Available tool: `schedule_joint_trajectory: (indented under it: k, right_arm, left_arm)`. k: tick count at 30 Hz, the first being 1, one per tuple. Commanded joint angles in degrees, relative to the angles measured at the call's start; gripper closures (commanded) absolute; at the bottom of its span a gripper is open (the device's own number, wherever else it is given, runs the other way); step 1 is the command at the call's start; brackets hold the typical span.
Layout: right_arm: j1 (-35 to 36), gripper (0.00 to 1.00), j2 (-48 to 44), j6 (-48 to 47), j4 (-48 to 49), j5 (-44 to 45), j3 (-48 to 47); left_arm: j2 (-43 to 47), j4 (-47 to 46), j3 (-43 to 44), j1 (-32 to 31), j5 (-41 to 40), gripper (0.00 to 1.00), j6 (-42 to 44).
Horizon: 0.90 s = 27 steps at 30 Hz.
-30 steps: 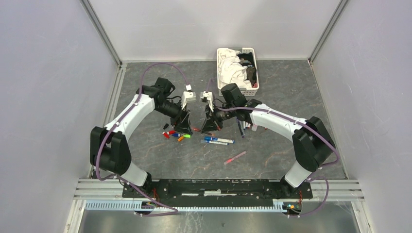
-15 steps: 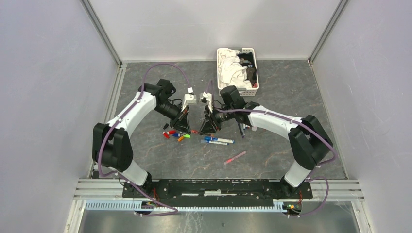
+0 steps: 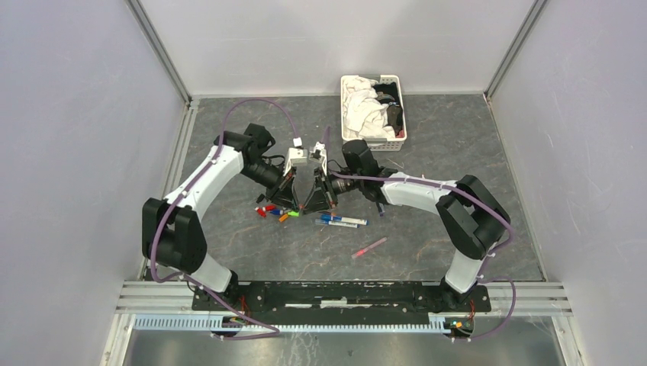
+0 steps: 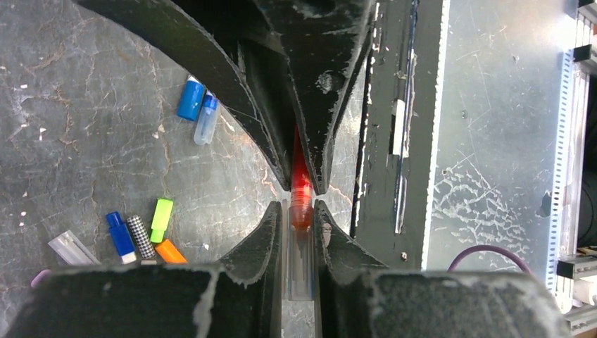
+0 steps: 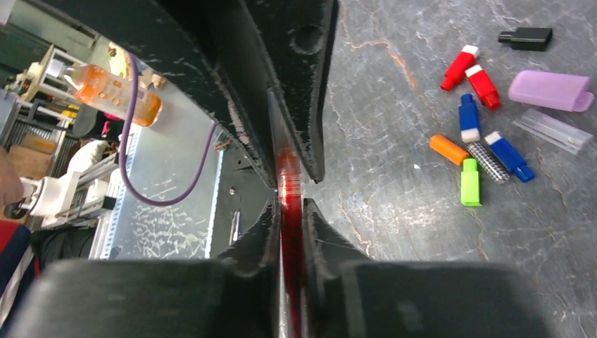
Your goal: Open the pen caps
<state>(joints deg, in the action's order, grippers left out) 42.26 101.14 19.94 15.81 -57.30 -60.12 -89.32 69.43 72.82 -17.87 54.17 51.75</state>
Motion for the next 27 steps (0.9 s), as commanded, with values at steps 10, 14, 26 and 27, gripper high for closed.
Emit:
schedule_joint_trajectory:
  k: [10,14,26,27]
  right_arm:
    - [-5.79,1.00,-4.48,-11.02,-12.04,2.64,6.68]
    - [-7.90,1.00,-5.59,-14.08,-15.33,4.25,7.80]
    - [-12.95,1.00,-10.15,-9.29,-16.84,45.72,9.02]
    - [-13.20,1.00,-10.98,-8.35,-15.52,48.69,9.97]
  left_arm:
    - [0.52,7.36,8.09,1.71,-6.27,0.98,8.75]
    - [-0.57,10.17,11.24,5.23,-7.68,0.98,11.60]
    - [-2.19,-22.82,-6.36,5.17,-12.81,0.98,-7.69]
    - [-2.98,-25.69,-7.00,5.05,-14.15,0.97,-9.11]
